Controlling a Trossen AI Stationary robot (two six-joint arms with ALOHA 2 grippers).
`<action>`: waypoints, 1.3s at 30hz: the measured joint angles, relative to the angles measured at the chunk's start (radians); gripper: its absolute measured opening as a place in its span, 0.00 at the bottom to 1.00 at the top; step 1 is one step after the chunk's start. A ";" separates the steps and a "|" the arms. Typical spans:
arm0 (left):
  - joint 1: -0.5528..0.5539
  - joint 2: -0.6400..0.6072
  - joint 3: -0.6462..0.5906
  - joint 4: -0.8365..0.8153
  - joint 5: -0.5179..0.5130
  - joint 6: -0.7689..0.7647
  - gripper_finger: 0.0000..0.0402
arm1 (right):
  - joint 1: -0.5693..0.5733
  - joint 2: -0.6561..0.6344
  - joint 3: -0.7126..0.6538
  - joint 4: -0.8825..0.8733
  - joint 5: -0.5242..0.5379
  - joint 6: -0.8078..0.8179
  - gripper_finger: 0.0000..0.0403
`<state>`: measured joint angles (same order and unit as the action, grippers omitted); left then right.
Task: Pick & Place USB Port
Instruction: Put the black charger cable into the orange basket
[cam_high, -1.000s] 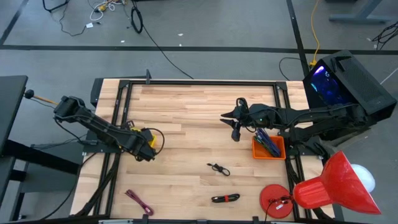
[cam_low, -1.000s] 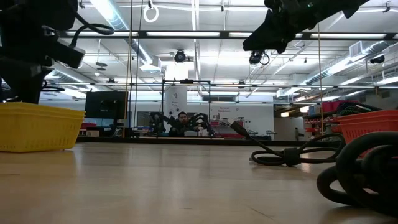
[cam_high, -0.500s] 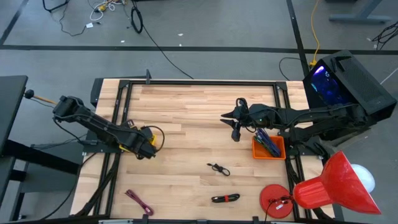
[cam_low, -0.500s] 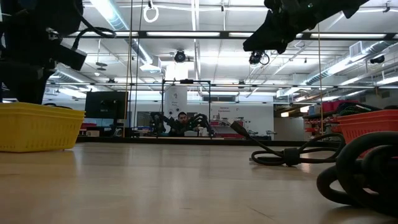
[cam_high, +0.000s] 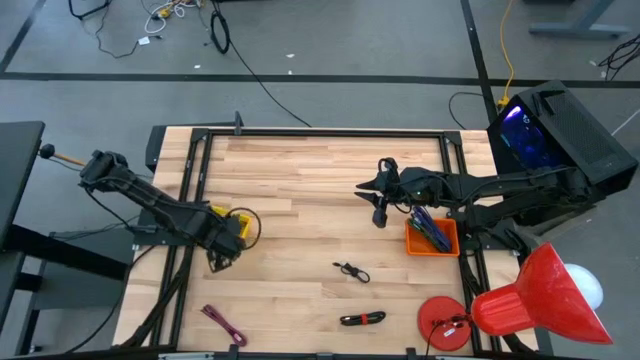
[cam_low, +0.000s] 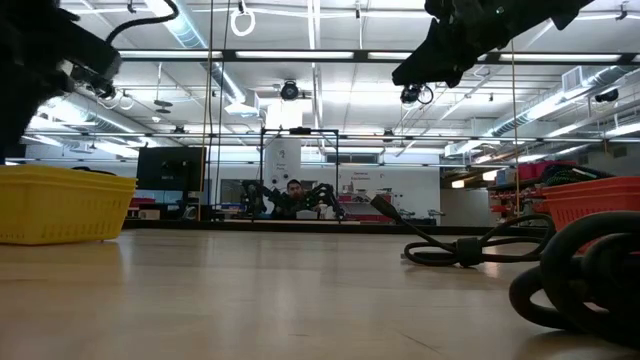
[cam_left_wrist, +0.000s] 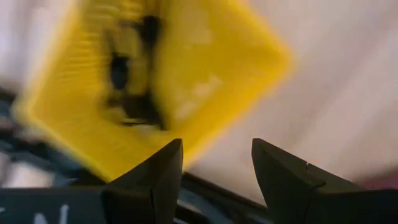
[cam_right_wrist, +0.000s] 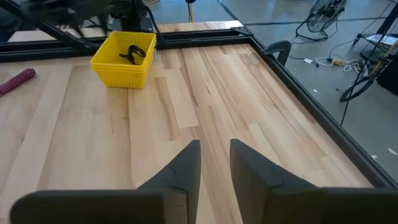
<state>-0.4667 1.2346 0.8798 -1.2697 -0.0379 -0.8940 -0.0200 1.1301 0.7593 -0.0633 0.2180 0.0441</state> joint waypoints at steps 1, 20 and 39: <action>-0.018 0.000 0.003 0.030 0.024 -0.001 0.49 | 0.000 0.000 0.000 0.000 0.000 0.000 0.22; -0.365 0.216 0.013 0.525 0.176 -0.073 0.49 | 0.000 0.000 0.000 -0.006 0.002 0.050 0.22; -0.412 0.383 0.013 0.758 0.311 0.017 0.49 | 0.000 0.006 0.000 -0.013 0.001 0.049 0.22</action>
<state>-0.8791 1.6176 0.8932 -0.5117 0.2732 -0.8766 -0.0200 1.1357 0.7593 -0.0761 0.2187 0.0933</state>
